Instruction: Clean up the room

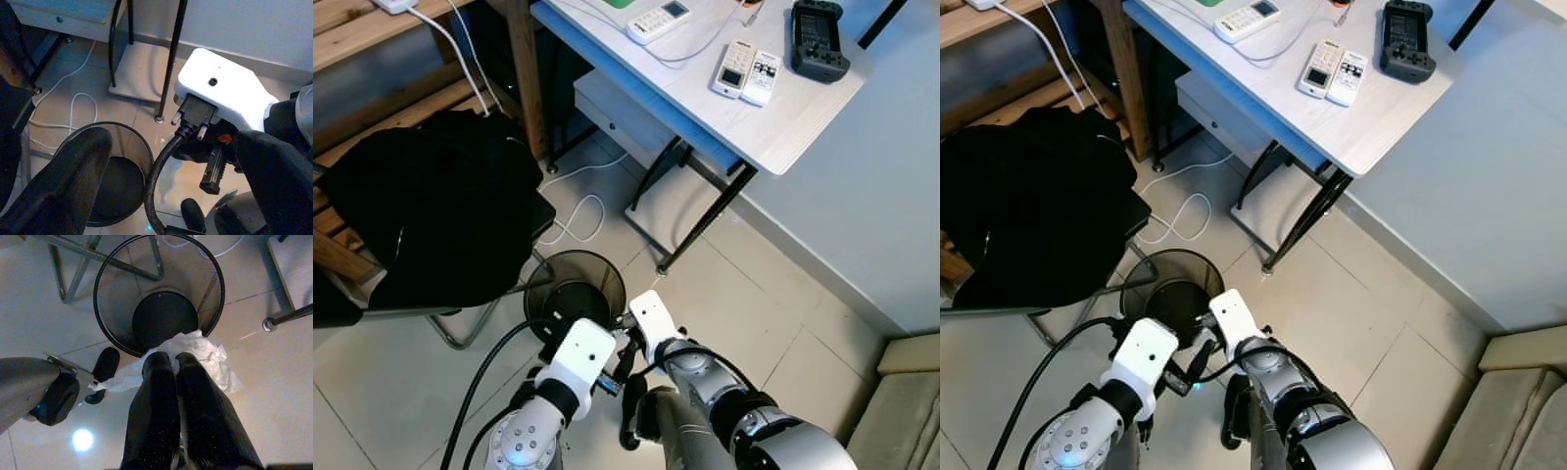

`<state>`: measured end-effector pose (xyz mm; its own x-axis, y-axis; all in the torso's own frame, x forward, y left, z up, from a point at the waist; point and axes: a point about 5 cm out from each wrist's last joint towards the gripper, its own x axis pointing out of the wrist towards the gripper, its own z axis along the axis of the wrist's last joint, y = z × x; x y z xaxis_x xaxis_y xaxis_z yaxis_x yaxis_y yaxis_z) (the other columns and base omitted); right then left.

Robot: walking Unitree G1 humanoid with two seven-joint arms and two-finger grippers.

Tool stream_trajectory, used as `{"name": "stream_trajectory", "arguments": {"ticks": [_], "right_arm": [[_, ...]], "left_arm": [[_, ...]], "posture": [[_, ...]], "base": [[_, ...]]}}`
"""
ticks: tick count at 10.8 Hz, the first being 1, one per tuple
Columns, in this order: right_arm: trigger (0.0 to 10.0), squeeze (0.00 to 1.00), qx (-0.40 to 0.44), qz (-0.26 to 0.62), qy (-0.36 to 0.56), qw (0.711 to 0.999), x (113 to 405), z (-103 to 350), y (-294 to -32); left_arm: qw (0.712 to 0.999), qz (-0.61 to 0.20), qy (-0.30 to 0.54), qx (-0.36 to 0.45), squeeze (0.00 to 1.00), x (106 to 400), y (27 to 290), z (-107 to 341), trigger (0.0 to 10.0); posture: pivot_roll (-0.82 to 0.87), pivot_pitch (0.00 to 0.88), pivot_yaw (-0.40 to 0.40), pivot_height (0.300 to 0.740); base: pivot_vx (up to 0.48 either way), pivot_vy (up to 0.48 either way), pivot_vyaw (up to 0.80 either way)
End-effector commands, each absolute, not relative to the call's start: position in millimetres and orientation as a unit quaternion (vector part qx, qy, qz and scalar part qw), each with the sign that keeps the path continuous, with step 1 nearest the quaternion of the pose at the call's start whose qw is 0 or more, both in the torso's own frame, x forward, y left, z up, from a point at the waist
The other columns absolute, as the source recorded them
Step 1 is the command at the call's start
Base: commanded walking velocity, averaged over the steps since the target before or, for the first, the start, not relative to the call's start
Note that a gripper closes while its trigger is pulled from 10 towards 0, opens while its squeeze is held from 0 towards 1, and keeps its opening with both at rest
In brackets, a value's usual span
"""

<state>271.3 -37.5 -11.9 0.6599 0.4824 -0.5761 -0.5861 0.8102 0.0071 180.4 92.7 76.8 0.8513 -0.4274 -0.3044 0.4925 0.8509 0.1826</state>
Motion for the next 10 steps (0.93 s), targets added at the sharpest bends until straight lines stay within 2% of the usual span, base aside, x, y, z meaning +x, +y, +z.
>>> {"name": "stream_trajectory", "arguments": {"ticks": [1, 10], "right_arm": [[10.0, 0.00, -0.031, 0.358, 0.301, 0.883, 239.7, -9.8, 26.9], [10.0, 0.00, -0.031, 0.358, 0.301, 0.883, 239.7, -9.8, 26.9]], "left_arm": [[0.951, -0.248, 0.134, 0.126, 0.00, 174.9, 88.3, 75.2, 10.0], [0.951, -0.248, 0.134, 0.126, 0.00, 174.9, 88.3, 75.2, 10.0]], "posture": [[0.35, 0.353, -0.153, 0.726], [0.35, 0.353, -0.153, 0.726]], "base": [[0.000, 0.000, 0.00], [0.000, 0.000, 0.00]]}}
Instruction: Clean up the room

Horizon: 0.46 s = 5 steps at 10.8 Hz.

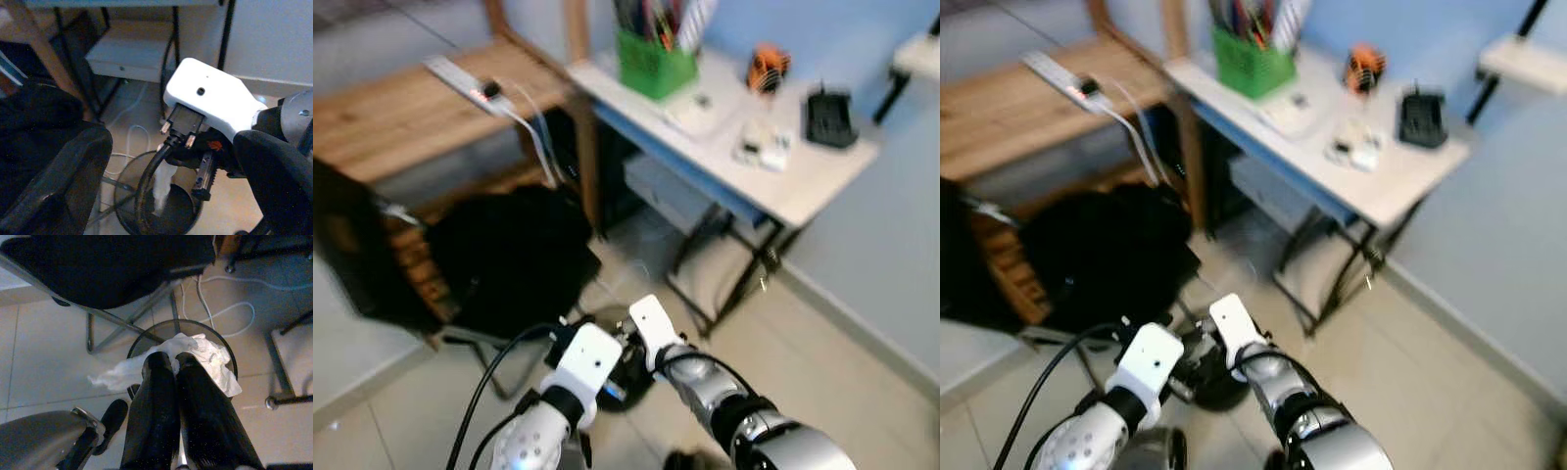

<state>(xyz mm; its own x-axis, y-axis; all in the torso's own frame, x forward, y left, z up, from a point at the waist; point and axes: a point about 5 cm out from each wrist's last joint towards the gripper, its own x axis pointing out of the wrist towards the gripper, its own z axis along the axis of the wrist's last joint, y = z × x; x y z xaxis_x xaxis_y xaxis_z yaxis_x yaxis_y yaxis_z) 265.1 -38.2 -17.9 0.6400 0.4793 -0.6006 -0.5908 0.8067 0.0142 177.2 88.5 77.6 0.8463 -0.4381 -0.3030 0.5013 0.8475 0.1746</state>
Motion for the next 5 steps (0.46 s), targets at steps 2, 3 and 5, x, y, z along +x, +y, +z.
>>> {"name": "stream_trajectory", "arguments": {"ticks": [2, 3, 5], "right_arm": [[10.0, 0.00, -0.031, 0.358, 0.301, 0.883, 239.7, -9.8, 26.9], [10.0, 0.00, -0.031, 0.358, 0.301, 0.883, 239.7, -9.8, 26.9], [10.0, 0.00, -0.031, 0.358, 0.301, 0.883, 239.7, -9.8, 26.9]], "left_arm": [[0.951, -0.248, 0.134, 0.126, 0.00, 174.9, 88.3, 75.2, 10.0], [0.951, -0.248, 0.134, 0.126, 0.00, 174.9, 88.3, 75.2, 10.0], [0.951, -0.248, 0.134, 0.126, 0.00, 174.9, 88.3, 75.2, 10.0]], "posture": [[0.35, 0.353, -0.153, 0.726], [0.35, 0.353, -0.153, 0.726], [0.35, 0.353, -0.153, 0.726]], "base": [[0.000, 0.000, 0.00], [0.000, 0.000, 0.00], [0.000, 0.000, 0.00]]}}
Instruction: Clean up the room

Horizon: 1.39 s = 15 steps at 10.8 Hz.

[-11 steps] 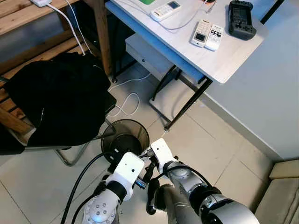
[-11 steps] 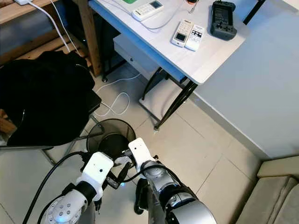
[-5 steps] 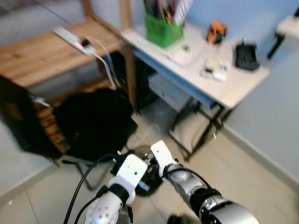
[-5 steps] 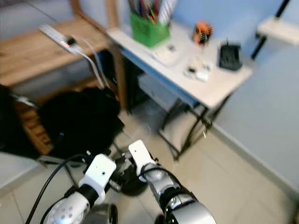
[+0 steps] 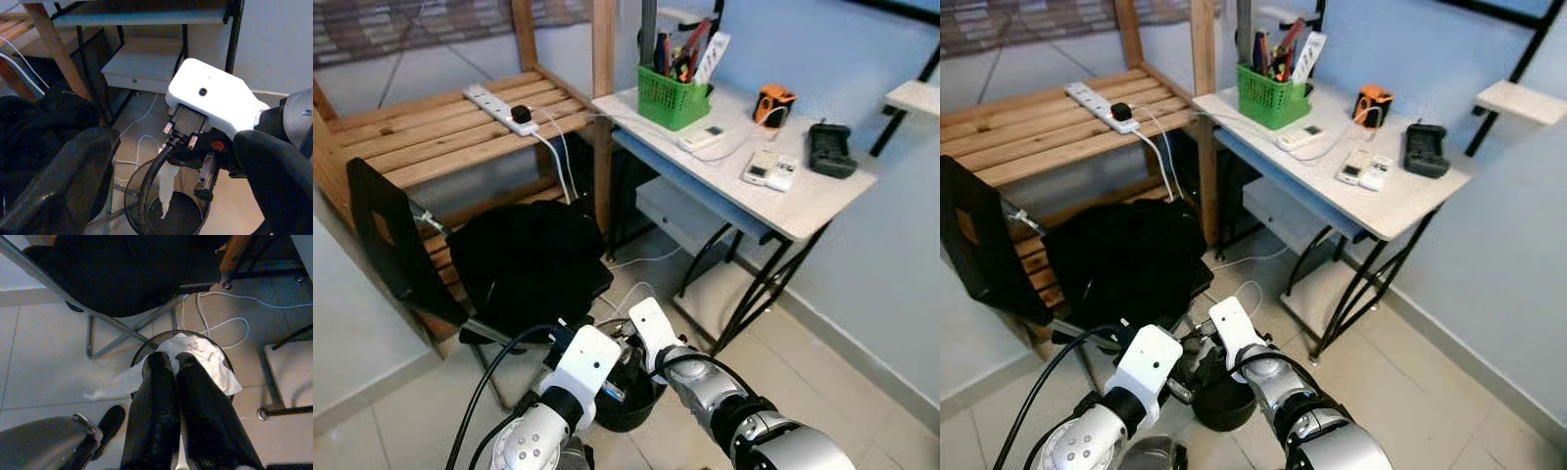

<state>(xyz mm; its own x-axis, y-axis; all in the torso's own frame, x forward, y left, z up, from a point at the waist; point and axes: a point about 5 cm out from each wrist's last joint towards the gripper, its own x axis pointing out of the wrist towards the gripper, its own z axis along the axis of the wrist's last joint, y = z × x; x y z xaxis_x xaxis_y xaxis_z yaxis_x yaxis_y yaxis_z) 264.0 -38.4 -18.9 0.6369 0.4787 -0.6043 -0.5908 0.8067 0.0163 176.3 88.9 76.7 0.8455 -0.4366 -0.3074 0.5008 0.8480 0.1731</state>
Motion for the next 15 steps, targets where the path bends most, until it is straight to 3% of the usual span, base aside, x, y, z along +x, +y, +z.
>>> {"name": "stream_trajectory", "arguments": {"ticks": [1, 12, 13, 14, 15], "right_arm": [[10.0, 0.00, -0.031, 0.358, 0.301, 0.883, 239.7, -9.8, 26.9], [10.0, 0.00, -0.031, 0.358, 0.301, 0.883, 239.7, -9.8, 26.9], [10.0, 0.00, -0.033, 0.358, 0.300, 0.884, 240.1, -9.6, 26.7], [10.0, 0.00, -0.033, 0.358, 0.300, 0.884, 240.1, -9.6, 26.7], [10.0, 0.00, 0.052, 0.185, 0.205, 0.960, 270.4, 3.4, -36.0]], "left_arm": [[0.951, -0.248, 0.134, 0.126, 0.00, 174.9, 88.3, 75.2, 10.0], [0.951, -0.248, 0.134, 0.126, 0.00, 174.9, 88.3, 75.2, 10.0], [0.951, -0.247, 0.135, 0.128, 0.00, 174.9, 88.7, 74.9, 10.0], [0.951, -0.247, 0.135, 0.128, 0.00, 174.9, 88.7, 74.9, 10.0], [0.963, -0.221, 0.105, 0.116, 0.00, 223.4, 103.2, 79.0, 10.0]], "posture": [[0.35, 0.353, -0.153, 0.726], [0.35, 0.353, -0.153, 0.726], [0.35, 0.000, 0.000, 0.726], [0.35, 0.000, 0.000, 0.726], [0.08, 0.000, 0.000, 0.726]], "base": [[0.000, 0.000, 0.00], [0.000, 0.000, 0.00], [0.000, 0.000, 0.00], [0.000, 0.000, 0.00], [0.000, 0.000, 0.00]]}}
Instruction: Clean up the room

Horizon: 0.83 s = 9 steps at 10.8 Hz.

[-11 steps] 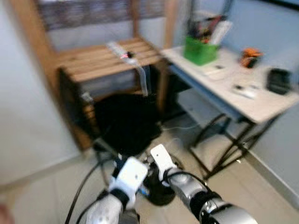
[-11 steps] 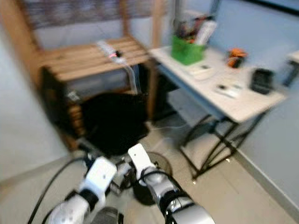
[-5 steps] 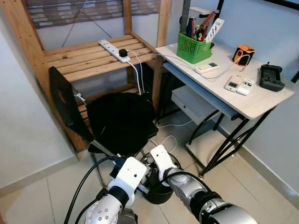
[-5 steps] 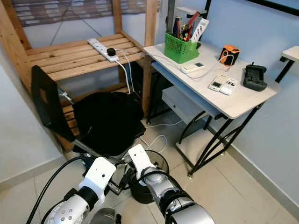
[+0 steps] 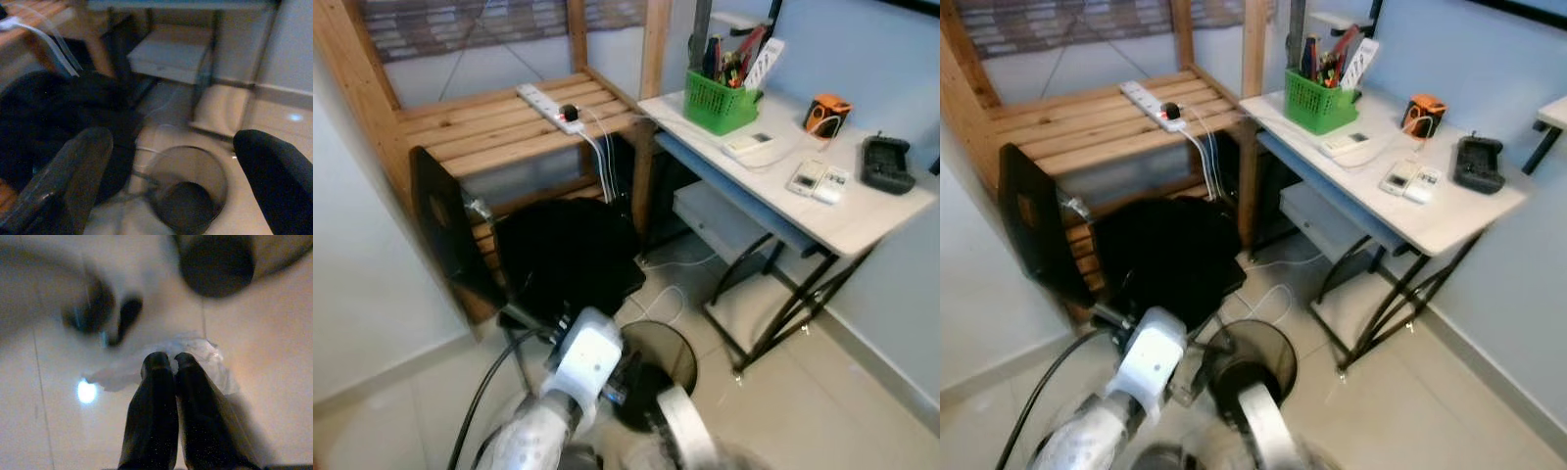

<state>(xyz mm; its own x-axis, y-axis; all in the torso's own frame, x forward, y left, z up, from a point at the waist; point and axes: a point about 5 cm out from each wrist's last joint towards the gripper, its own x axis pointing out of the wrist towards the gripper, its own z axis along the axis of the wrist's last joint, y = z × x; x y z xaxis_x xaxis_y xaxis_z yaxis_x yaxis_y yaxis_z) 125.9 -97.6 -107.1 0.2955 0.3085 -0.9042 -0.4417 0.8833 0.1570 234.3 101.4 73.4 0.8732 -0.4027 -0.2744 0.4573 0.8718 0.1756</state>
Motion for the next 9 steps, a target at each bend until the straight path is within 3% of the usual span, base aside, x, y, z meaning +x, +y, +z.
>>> {"name": "stream_trajectory", "arguments": {"ticks": [1, 2, 4, 5, 6, 8, 9], "right_arm": [[10.0, 0.00, 0.082, 0.060, 0.122, 0.987, 277.9, 17.5, -94.2], [10.0, 0.00, 0.065, -0.049, 0.031, 0.996, 270.1, 33.6, -156.2], [10.0, 0.00, 0.004, -0.044, 0.127, 0.991, 262.3, -4.6, -166.1], [10.0, 0.00, -0.001, -0.052, 0.210, 0.976, 253.9, -25.4, -174.8], [10.0, 0.00, -0.020, -0.053, 0.241, 0.969, 250.8, -31.6, -178.2], [10.0, 0.00, -0.035, -0.030, 0.334, 0.942, 234.8, -51.4, -176.6], [10.0, 0.00, -0.032, -0.023, 0.357, 0.933, 228.8, -56.8, -175.3]], "left_arm": [[0.977, -0.182, 0.062, 0.096, 0.00, 255.1, 116.5, 91.9, 10.0], [0.989, -0.099, -0.008, 0.106, 0.00, 281.1, 143.3, 107.0, 10.0], [0.983, -0.043, 0.111, 0.138, 0.00, 285.5, 174.1, 51.5, 10.0], [0.969, -0.043, 0.216, 0.109, 0.00, 281.8, 178.9, 12.1, 10.0], [0.962, -0.043, 0.247, 0.111, 0.00, 276.6, 177.9, -4.3, 10.0], [0.901, -0.043, 0.420, 0.103, 0.00, 236.8, 181.6, -53.1, 10.0], [0.887, -0.055, 0.444, 0.111, 0.00, 229.3, 182.6, -58.9, 10.0]], "posture": [[0.08, 0.000, 0.000, 0.726], [0.08, 0.000, 0.000, 0.726], [0.08, 0.000, 0.000, 0.726], [0.09, 0.000, 0.000, 0.726], [0.09, 0.000, 0.000, 0.726], [0.08, 0.000, 0.000, 0.726], [0.08, 0.000, -0.029, 0.726]], "base": [[0.000, 0.000, 0.00], [0.000, 0.000, 0.00], [0.000, 0.000, 0.00], [0.000, 0.000, 0.00], [0.000, 0.000, 0.00], [0.000, 0.000, 0.00], [0.000, 0.000, 0.00]]}}
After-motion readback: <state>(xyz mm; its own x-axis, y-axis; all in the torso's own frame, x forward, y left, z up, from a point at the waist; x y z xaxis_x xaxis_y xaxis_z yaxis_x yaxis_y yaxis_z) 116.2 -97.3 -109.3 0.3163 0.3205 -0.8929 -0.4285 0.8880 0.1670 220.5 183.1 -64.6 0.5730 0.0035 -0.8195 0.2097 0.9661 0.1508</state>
